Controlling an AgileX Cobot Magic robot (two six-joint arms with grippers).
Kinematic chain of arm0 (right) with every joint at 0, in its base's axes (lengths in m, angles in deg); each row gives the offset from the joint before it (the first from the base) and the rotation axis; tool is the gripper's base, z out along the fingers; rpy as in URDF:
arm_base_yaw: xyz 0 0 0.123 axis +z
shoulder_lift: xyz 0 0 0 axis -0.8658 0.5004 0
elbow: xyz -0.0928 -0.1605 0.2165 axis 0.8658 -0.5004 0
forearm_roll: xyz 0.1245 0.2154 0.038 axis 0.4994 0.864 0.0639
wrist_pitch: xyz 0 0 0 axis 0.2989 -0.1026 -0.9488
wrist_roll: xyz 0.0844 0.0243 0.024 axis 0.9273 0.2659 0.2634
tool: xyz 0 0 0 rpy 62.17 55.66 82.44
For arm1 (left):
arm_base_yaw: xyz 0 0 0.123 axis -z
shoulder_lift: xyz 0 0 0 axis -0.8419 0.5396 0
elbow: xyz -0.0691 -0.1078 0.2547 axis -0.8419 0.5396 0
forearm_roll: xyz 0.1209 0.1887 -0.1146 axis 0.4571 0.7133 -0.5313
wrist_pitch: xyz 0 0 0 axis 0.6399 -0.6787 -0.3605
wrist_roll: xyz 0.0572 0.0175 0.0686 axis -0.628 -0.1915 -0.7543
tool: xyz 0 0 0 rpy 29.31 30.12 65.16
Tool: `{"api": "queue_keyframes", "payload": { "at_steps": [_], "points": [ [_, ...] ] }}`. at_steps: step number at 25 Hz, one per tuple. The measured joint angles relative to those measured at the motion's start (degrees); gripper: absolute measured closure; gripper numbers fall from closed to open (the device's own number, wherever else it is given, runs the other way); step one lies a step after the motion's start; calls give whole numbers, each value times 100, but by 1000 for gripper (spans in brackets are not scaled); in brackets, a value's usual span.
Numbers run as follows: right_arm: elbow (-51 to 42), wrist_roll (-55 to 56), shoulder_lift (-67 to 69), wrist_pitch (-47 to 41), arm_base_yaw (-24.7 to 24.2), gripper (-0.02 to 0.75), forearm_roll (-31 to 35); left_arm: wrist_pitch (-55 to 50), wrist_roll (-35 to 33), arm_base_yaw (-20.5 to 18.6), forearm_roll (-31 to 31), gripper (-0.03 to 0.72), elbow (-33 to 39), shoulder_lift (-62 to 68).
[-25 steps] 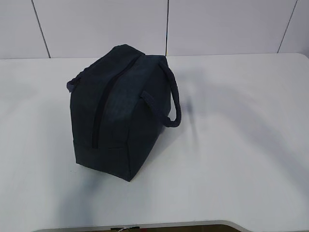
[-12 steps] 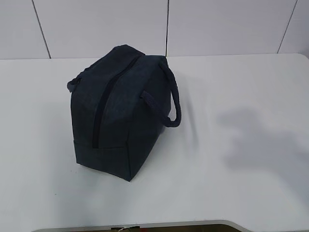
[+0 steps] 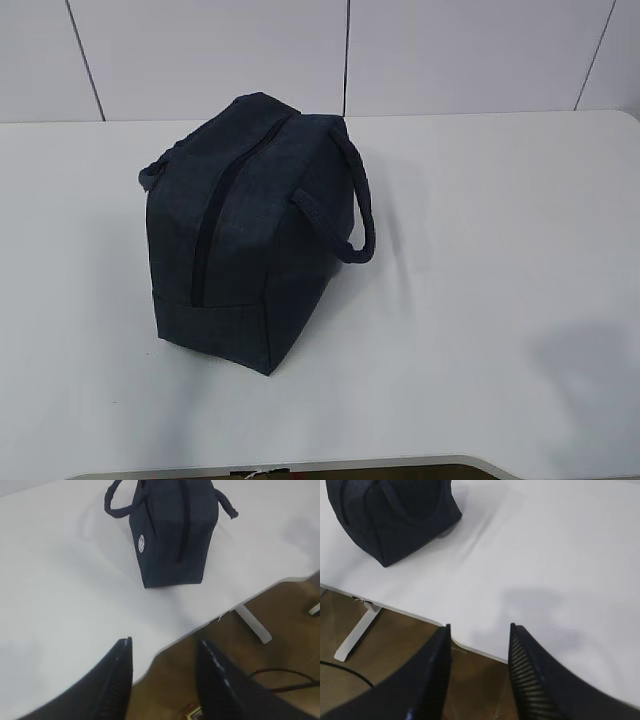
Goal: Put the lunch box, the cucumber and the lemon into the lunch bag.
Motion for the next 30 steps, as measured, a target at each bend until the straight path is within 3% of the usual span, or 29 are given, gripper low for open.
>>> {"api": "queue_keyframes", "payload": {
  "at_steps": [12, 20, 30],
  "points": [
    [-1487, -245, -1148, -14, 0, 419, -78, -10, -148, 0, 0, 391, 1868, -2207],
    [-1837, -259, -1148, 611, 0, 419, -584, 423, -148, 0, 107, 392, 2486, -2256],
    [-1894, -259, -1148, 758, 0, 419, -673, 875, -148, 0, 224, 392, 2734, -2256]
  ]
}}
